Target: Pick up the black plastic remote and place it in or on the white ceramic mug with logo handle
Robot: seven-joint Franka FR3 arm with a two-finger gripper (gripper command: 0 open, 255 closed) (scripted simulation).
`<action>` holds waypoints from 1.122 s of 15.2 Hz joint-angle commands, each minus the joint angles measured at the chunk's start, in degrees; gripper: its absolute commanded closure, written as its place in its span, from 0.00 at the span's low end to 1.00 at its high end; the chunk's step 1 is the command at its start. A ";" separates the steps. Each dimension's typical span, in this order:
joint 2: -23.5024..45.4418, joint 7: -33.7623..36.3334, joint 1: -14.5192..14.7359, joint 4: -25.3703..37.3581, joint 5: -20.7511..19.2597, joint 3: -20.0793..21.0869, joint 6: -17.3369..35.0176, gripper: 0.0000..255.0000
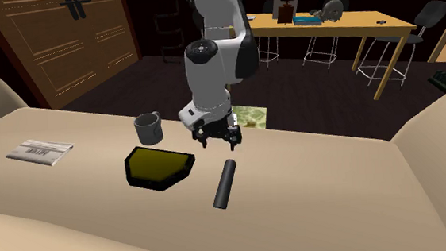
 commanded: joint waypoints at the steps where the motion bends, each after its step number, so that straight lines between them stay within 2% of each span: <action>1: 5.06 1.64 0.28 2.71 -0.23 0.71 2.15 0.00; 5: 14.36 4.28 0.83 8.57 -1.21 1.38 5.13 0.00; 13: 17.19 4.69 1.13 5.34 -1.52 1.45 11.14 0.00; 17: 17.19 4.69 1.13 5.34 -1.52 1.45 11.14 0.00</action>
